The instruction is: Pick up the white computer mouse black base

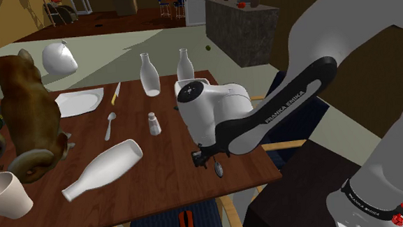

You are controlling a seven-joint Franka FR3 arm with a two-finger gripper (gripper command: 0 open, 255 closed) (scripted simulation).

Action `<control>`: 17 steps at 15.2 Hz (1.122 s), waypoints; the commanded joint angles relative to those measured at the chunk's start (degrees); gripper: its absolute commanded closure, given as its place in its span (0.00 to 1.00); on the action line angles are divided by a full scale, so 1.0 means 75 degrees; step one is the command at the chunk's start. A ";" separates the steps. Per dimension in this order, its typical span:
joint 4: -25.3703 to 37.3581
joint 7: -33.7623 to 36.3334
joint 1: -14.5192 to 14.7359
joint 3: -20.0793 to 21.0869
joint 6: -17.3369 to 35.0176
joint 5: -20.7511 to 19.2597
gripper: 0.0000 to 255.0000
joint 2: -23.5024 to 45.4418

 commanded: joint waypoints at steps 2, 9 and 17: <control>-0.0030 0.0232 0.0058 -0.0065 0.0223 -0.0262 0.00 0.0289; -0.0051 0.0334 0.0086 -0.0110 0.0341 -0.0395 1.00 0.0430; -0.0024 0.0202 0.0050 -0.0053 0.0191 -0.0226 1.00 0.0250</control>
